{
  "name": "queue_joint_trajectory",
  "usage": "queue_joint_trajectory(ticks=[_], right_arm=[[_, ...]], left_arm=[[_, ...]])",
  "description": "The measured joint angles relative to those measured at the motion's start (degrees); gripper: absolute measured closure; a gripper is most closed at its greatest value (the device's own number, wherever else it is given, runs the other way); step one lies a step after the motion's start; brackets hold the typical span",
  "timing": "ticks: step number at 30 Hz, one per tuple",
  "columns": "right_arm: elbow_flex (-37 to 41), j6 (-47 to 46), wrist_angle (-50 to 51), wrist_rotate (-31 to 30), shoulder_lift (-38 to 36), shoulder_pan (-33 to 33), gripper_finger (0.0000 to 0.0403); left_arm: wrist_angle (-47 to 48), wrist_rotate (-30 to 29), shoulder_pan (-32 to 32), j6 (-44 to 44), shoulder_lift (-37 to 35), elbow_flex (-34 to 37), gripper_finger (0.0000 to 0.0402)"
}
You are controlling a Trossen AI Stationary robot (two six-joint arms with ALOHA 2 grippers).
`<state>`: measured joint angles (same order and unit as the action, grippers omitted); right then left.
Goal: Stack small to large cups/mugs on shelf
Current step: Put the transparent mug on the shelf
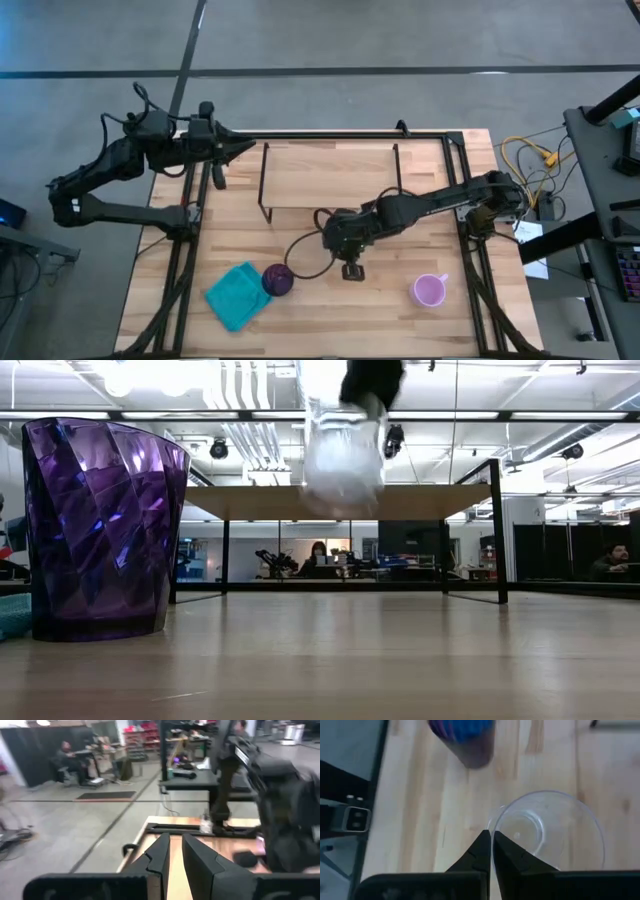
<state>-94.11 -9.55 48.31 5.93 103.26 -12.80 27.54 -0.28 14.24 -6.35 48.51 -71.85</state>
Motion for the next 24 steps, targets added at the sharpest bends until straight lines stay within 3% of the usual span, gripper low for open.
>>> queue_joint_trajectory(ticks=[10,15,20,24], right_arm=[[-25.4,13.8,7.6,1.7,-0.1,-0.1,0.0395],[-35.6,17.9,7.6,5.4,-0.2,-0.6,0.0395],[-40.5,23.7,6.5,6.6,-0.2,-1.8,0.0395],[-40.7,28.4,2.3,12.3,-0.1,-2.2,0.0395]], left_arm=[[3.1,11.5,0.0,0.0,2.5,0.2,0.0366],[3.0,21.3,0.0,0.0,3.2,0.2,0.0366],[2.6,33.7,0.0,1.0,5.0,0.2,0.0366],[-2.6,41.9,0.0,5.3,7.6,0.3,0.0366]])
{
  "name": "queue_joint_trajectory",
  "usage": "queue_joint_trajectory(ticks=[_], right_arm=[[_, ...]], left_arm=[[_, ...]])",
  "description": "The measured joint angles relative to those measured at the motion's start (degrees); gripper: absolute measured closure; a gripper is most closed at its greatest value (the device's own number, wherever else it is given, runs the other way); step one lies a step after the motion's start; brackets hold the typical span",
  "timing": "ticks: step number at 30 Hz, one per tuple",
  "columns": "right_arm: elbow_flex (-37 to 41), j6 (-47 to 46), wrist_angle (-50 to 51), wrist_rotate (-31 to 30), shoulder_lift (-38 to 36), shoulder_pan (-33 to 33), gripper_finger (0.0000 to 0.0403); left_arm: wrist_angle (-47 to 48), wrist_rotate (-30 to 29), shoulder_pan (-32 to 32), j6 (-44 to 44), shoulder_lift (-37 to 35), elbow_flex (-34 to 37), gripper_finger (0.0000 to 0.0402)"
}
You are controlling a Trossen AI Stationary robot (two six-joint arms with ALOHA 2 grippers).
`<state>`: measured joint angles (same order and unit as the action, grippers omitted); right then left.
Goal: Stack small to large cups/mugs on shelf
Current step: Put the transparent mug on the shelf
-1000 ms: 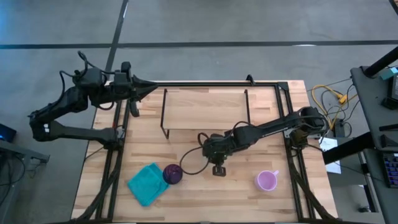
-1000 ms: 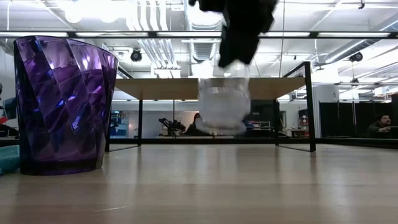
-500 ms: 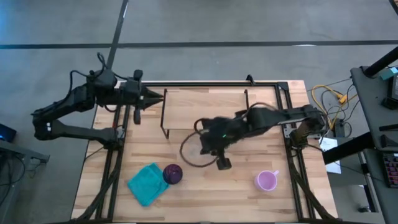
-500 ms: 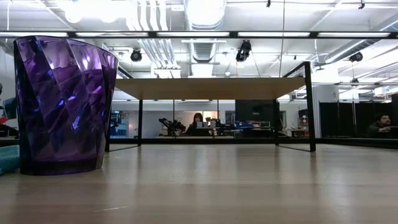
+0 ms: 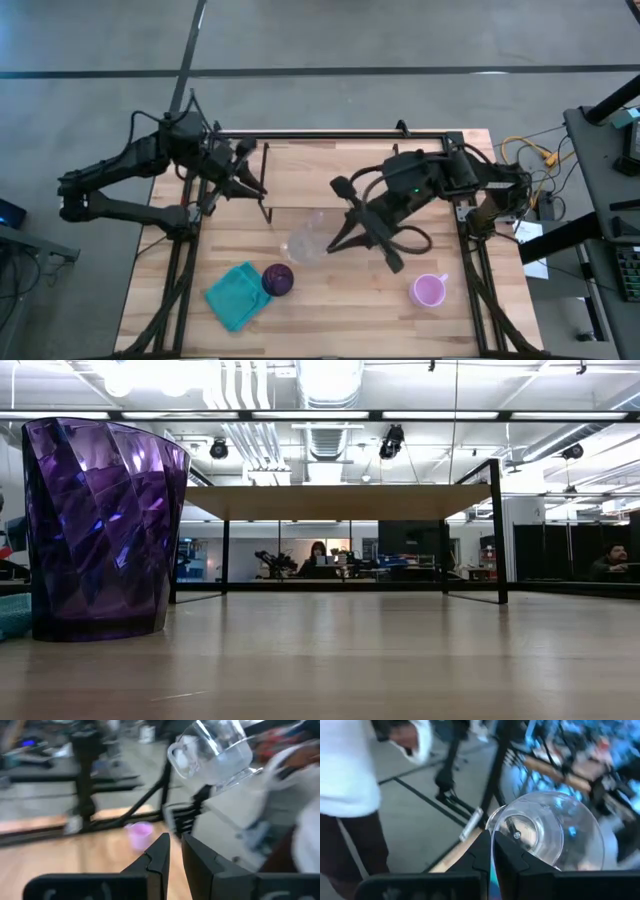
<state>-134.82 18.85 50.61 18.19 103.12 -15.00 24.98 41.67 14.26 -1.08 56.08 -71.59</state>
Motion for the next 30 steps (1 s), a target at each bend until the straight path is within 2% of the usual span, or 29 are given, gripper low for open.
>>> queue_joint_trajectory(ticks=[6,13,20,23,26,30], right_arm=[[0.1,1.8,-1.2,6.2,1.4,0.0,0.0395],[0.2,5.6,-1.4,7.3,2.0,0.0,0.0395],[0.2,4.5,-1.2,7.3,1.9,0.0,0.0395],[0.2,3.9,-1.1,7.3,1.9,0.0,0.0395],[0.2,4.0,-1.1,7.3,1.9,0.0,0.0395],[0.2,4.1,-1.1,7.3,1.9,0.0,0.0395]], left_arm=[[-14.6,11.2,0.0,11.2,4.3,0.0,0.0366],[-27.8,23.1,-0.1,28.2,9.9,0.0,0.0366],[-30.2,24.8,0.0,28.8,13.9,-0.3,0.0366],[-32.9,25.6,0.0,26.4,15.3,-0.5,0.0364],[-37.3,25.6,0.0,25.3,16.8,-0.5,0.0352],[-42.0,25.7,-0.1,28.1,19.1,-0.9,0.0324]])
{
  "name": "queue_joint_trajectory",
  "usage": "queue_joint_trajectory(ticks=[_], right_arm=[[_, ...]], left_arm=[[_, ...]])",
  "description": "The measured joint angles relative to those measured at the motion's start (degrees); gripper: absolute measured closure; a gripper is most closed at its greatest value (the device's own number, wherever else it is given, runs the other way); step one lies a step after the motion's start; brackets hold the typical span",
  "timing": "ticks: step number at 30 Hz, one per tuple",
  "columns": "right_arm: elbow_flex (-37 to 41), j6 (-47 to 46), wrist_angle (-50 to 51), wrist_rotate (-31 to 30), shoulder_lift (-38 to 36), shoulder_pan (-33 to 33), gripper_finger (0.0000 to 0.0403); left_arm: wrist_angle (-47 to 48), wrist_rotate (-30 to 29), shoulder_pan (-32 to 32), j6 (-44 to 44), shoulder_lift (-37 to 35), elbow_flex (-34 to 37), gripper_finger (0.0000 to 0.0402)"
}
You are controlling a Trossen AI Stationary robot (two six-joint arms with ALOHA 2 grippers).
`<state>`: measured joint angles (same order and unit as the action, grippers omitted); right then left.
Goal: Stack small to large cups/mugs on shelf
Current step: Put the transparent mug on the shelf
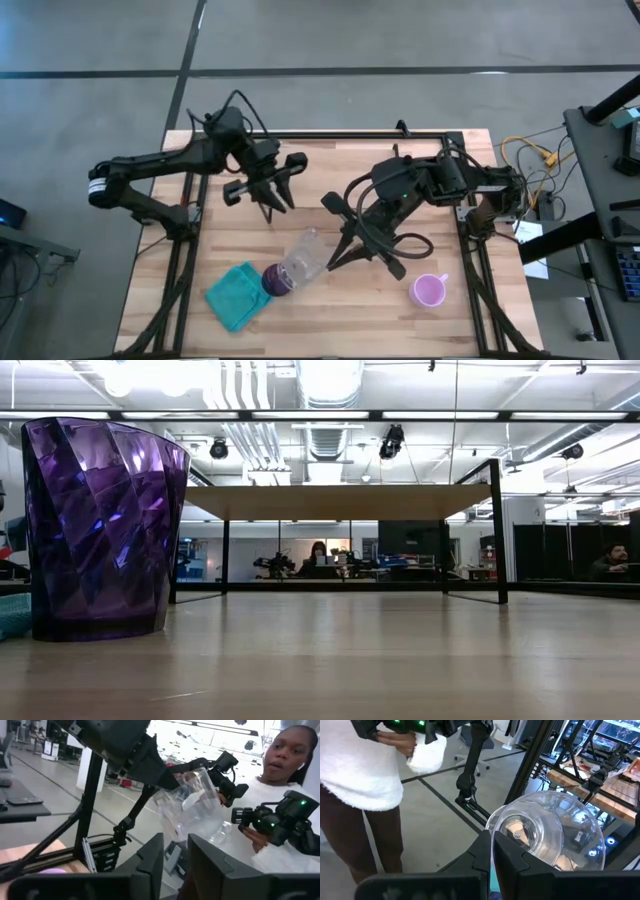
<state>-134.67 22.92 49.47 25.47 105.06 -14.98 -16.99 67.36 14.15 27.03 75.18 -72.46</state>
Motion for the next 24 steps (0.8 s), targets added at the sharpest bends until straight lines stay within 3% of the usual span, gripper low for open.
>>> queue_joint_trajectory(ticks=[8,13,24], right_arm=[[0.0,0.1,0.4,0.0,0.0,0.0,0.0395],[0.0,0.6,1.3,0.0,0.0,0.8,0.0395],[0.0,2.2,1.3,0.2,0.0,1.0,0.0395]], left_arm=[[-6.5,3.5,-0.5,3.6,2.9,0.0,0.0281],[-12.9,6.4,-2.5,9.8,4.5,0.0,0.0278],[-15.5,5.8,-3.0,10.2,8.0,-0.6,0.0278]])
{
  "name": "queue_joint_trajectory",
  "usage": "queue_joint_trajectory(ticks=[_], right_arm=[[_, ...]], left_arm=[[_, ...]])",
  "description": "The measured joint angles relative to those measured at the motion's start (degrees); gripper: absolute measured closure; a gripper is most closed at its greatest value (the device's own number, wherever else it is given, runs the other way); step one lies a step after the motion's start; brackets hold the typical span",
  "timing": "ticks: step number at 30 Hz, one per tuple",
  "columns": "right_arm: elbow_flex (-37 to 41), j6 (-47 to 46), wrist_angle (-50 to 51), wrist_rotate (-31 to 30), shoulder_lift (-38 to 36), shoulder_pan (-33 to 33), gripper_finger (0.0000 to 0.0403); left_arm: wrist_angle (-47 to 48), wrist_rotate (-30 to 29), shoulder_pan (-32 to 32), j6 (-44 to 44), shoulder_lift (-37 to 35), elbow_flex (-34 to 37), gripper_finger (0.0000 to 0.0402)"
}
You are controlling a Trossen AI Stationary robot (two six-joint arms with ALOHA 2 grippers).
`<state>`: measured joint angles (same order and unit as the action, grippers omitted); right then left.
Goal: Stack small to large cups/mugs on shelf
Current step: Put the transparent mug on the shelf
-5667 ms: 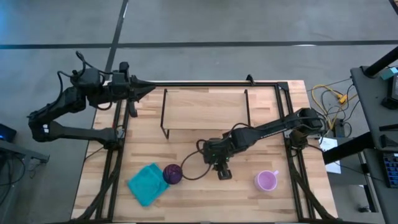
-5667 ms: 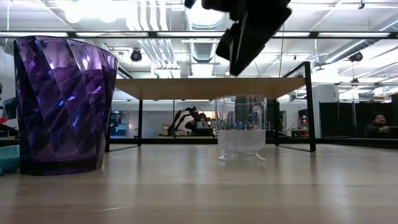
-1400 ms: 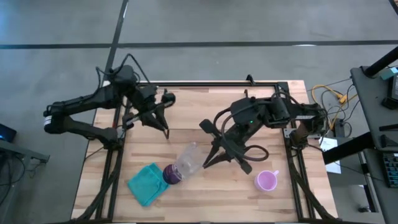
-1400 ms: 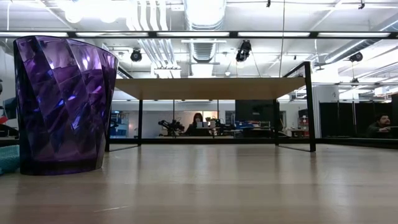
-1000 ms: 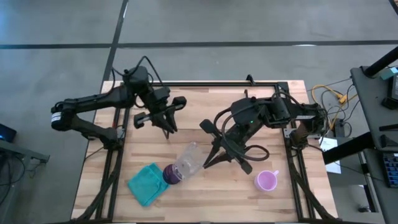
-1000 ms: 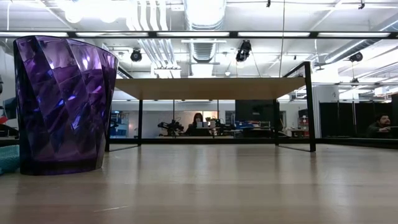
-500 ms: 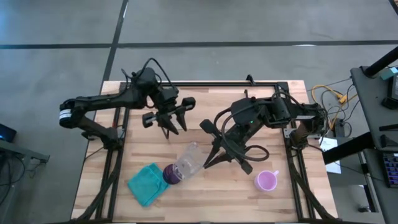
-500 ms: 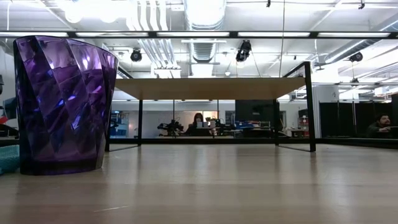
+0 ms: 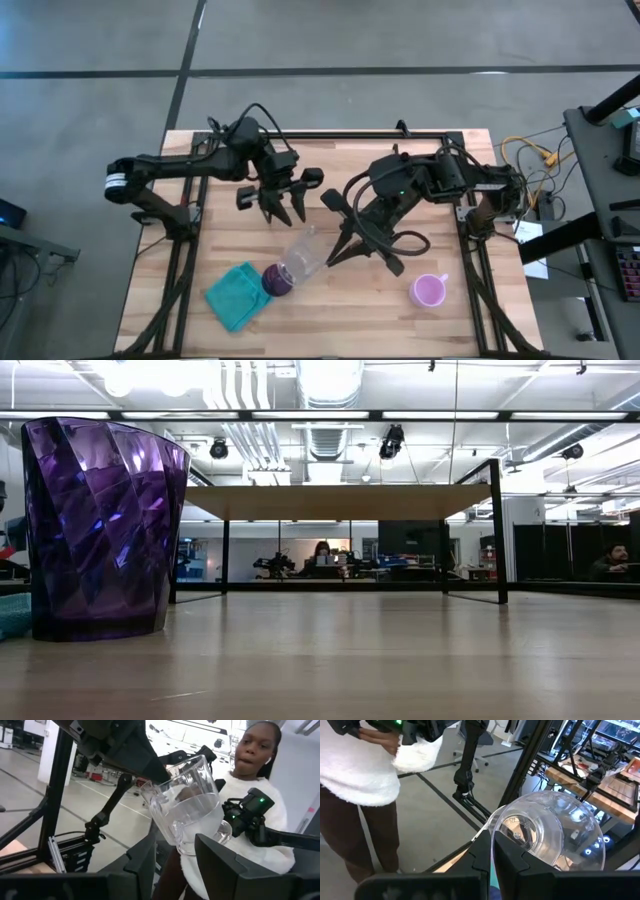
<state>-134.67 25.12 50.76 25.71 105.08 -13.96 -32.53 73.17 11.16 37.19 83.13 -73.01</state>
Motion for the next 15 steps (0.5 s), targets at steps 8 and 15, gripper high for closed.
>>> queue_joint_trajectory(ticks=[8,15], right_arm=[[0.0,0.8,0.0,0.2,0.1,0.0,0.0395],[0.0,1.7,0.1,0.2,0.1,0.0,0.0395]], left_arm=[[-0.1,-0.1,-0.3,0.0,1.5,-2.3,0.0278],[0.0,0.6,-0.7,0.7,2.1,-4.3,0.0278]])
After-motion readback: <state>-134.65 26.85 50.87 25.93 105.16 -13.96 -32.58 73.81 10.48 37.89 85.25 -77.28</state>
